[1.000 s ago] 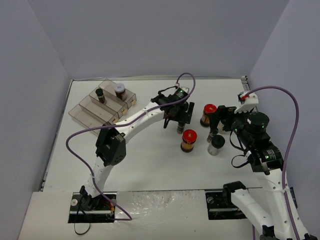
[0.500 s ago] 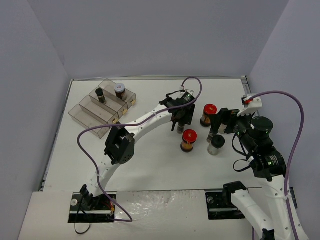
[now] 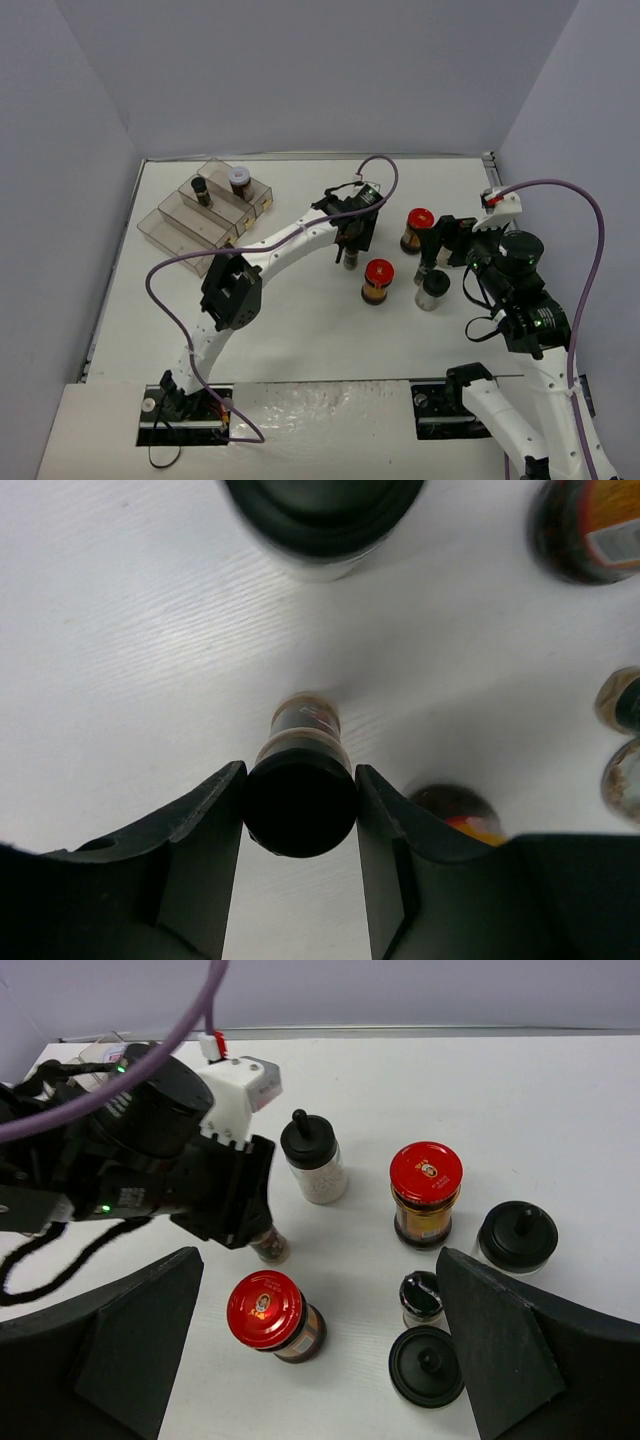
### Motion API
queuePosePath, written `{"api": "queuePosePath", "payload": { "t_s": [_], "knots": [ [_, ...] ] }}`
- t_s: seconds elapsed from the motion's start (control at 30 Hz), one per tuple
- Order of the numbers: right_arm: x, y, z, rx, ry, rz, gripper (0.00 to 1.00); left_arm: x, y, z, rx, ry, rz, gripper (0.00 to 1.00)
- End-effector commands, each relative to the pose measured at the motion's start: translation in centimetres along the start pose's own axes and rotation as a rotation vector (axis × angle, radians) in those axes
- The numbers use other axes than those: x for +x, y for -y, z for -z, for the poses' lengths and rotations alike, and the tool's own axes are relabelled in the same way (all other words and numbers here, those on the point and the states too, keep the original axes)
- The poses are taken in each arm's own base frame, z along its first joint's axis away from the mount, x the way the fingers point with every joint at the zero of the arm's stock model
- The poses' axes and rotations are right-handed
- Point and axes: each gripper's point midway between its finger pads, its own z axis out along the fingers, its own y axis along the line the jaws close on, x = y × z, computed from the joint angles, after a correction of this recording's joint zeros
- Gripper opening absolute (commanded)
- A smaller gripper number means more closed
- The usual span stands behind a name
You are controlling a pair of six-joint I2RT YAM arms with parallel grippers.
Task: Organize the condiment bottles
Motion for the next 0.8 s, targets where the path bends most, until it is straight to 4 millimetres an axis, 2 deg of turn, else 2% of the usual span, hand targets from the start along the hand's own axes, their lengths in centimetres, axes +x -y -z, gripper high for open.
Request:
{"api": "queuePosePath", "payload": {
  "t_s": [0.0, 0.13, 0.2, 0.23, 0.37, 0.57, 0.67, 0.77],
  "knots": [
    [-1.6, -0.6, -0.3, -0.026, 0.047, 0.014, 1.00, -6.9, -7.5, 10.3, -0.028, 0.206, 0.082, 0.00],
    [-1.6, -0.7, -0.7, -0.030, 0.038, 0.015, 1.00, -8.3, -14.5, 14.3, -0.075, 0.259, 0.126, 0.00],
    [-1.5, -0.7, -0.8, -0.029, 0.032, 0.012, 1.00, -8.8, -18.7, 15.3, -0.129, 0.267, 0.156, 0.00],
    [-1.5, -0.7, -0.9, -0.030, 0.030, 0.011, 1.00, -9.1, -21.6, 15.7, -0.163, 0.268, 0.188, 0.00],
    [-1.2, -0.6, -1.6, -0.027, 0.010, 0.011, 1.00, -9.9, -28.1, 16.1, -0.226, 0.270, 0.248, 0.00],
    [-0.5, -0.8, -2.6, -0.043, -0.020, -0.006, 1.00, -11.8, -34.4, 14.1, -0.271, 0.285, 0.330, 0.00],
    [-0.4, -0.9, -2.9, -0.046, -0.024, -0.016, 1.00, -12.3, -36.1, 12.2, -0.286, 0.270, 0.353, 0.00],
    [-0.3, -0.8, -3.0, -0.039, -0.025, -0.019, 1.00, -12.6, -37.3, 11.3, -0.318, 0.270, 0.378, 0.00]
  ]
}}
